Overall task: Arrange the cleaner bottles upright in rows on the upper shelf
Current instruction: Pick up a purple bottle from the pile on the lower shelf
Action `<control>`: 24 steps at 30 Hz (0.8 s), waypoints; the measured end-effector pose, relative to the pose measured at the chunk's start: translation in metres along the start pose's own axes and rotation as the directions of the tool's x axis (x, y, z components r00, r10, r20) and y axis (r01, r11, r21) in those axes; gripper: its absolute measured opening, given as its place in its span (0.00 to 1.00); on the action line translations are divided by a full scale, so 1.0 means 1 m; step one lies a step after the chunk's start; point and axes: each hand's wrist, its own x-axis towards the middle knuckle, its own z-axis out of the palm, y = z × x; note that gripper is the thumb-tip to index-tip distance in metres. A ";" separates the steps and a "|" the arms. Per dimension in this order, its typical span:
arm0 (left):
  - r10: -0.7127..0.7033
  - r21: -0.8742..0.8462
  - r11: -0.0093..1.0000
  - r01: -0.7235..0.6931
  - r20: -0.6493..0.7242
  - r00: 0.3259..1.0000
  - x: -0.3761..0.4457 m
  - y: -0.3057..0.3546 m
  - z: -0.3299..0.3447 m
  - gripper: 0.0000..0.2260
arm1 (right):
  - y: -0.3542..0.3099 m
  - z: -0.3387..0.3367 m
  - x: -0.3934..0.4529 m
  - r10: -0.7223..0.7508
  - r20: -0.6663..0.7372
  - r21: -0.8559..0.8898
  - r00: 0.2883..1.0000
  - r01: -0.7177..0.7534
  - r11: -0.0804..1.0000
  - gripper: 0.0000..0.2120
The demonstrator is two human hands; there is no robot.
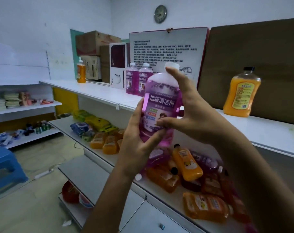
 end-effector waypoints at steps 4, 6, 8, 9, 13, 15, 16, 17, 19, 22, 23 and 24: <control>0.002 0.043 0.999 -0.009 0.147 0.989 0.047 -0.012 -0.006 0.38 | 0.005 -0.008 0.023 -0.062 -0.141 -0.169 0.988 0.038 0.985 0.46; -0.007 0.072 0.997 -0.007 0.189 0.982 0.068 -0.020 -0.006 0.39 | 0.013 -0.013 0.035 -0.066 -0.155 -0.213 0.986 0.032 0.976 0.46; -0.030 0.130 0.991 0.001 0.226 0.974 0.087 -0.028 -0.006 0.38 | 0.024 -0.018 0.048 -0.049 -0.157 -0.241 0.986 0.010 0.970 0.46; -0.037 0.165 0.986 -0.004 0.246 0.968 0.097 -0.032 -0.005 0.36 | 0.031 -0.019 0.055 -0.049 -0.153 -0.275 0.987 0.005 0.961 0.46; -0.108 0.310 0.951 0.000 0.331 0.937 0.135 -0.051 -0.006 0.30 | 0.058 -0.014 0.081 -0.019 -0.120 -0.446 0.993 -0.037 0.895 0.49; -0.193 0.375 0.926 0.043 0.373 0.908 0.150 -0.066 -0.010 0.29 | 0.075 -0.008 0.093 0.040 -0.090 -0.463 0.995 -0.078 0.883 0.48; -0.226 0.418 0.907 0.053 0.376 0.898 0.157 -0.074 -0.012 0.29 | 0.084 -0.005 0.100 0.061 -0.080 -0.476 0.995 -0.091 0.875 0.47; -0.246 0.467 0.883 0.050 0.370 0.896 0.164 -0.082 -0.015 0.30 | 0.094 -0.003 0.107 0.069 -0.079 -0.490 0.994 -0.099 0.866 0.46; -0.280 0.556 0.830 0.041 0.353 0.893 0.178 -0.095 -0.021 0.31 | 0.113 0.000 0.122 0.074 -0.089 -0.505 0.993 -0.110 0.856 0.46; -0.375 0.683 0.730 0.035 0.357 0.855 0.199 -0.113 -0.032 0.32 | 0.139 0.004 0.146 0.118 -0.104 -0.520 0.988 -0.155 0.840 0.48; -0.408 0.735 0.678 0.019 0.354 0.842 0.205 -0.118 -0.036 0.33 | 0.148 0.006 0.154 0.137 -0.113 -0.528 0.984 -0.177 0.831 0.48; -0.437 0.782 0.624 0.000 0.348 0.829 0.212 -0.125 -0.039 0.34 | 0.159 0.006 0.162 0.151 -0.127 -0.538 0.980 -0.196 0.820 0.49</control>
